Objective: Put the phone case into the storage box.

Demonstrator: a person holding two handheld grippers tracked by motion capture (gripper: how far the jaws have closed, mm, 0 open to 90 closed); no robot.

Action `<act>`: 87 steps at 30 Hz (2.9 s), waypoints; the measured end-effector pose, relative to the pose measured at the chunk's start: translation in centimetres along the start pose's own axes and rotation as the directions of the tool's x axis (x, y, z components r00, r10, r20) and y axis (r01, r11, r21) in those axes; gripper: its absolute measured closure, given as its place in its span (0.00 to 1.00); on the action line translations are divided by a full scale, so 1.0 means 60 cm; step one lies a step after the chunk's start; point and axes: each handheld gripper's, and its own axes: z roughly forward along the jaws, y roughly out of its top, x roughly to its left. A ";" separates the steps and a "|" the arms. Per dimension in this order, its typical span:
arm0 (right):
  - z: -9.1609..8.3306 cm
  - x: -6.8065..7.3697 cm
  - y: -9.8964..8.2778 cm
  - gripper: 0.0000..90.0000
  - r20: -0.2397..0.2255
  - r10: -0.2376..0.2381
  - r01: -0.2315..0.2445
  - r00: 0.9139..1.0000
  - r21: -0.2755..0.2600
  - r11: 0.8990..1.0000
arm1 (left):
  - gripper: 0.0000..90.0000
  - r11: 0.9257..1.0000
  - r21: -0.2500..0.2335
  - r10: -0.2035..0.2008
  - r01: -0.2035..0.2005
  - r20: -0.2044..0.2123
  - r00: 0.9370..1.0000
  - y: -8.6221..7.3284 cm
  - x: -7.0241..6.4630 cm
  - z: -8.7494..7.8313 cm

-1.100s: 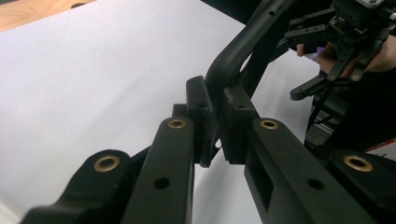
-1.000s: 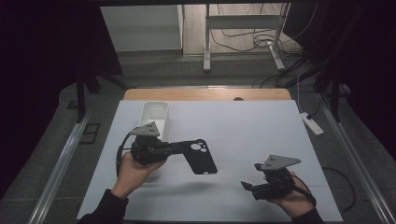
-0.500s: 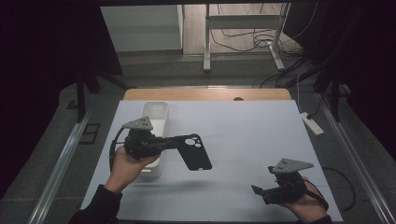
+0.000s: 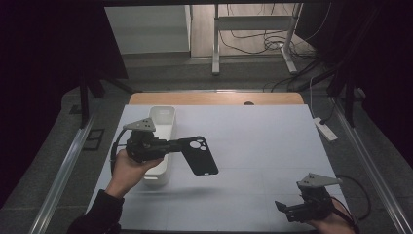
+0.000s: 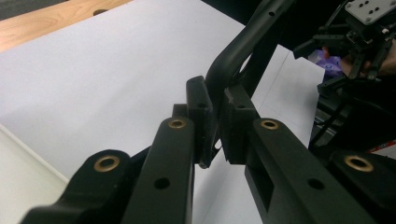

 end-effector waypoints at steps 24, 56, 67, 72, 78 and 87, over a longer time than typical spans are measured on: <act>-0.014 -0.007 -0.021 0.00 0.038 0.050 -0.050 0.998 -0.006 0.999 | 0.93 1.000 0.024 0.010 -0.009 -0.061 0.998 0.027 0.024 -0.054; -0.014 -0.008 -0.021 0.00 0.038 0.055 -0.055 0.998 -0.003 0.998 | 0.93 0.999 0.025 -0.017 0.022 -0.199 0.980 0.021 0.079 -0.156; -0.014 -0.008 -0.021 0.00 0.035 0.056 -0.056 0.998 -0.003 0.998 | 0.93 0.999 0.035 -0.022 0.032 -0.245 0.969 0.015 0.103 -0.168; -0.014 -0.008 -0.022 0.00 0.034 0.054 -0.053 0.998 -0.005 0.999 | 0.93 0.998 0.041 -0.026 0.038 -0.267 0.963 0.014 0.117 -0.167; -0.015 -0.008 -0.022 0.00 0.034 0.055 -0.055 0.998 -0.005 0.998 | 0.93 0.998 0.038 -0.033 0.046 -0.280 0.959 0.013 0.132 -0.164; -0.014 -0.008 -0.022 0.00 0.031 0.050 -0.049 0.998 -0.005 0.999 | 0.93 0.998 0.047 -0.035 0.052 -0.305 0.952 0.011 0.152 -0.160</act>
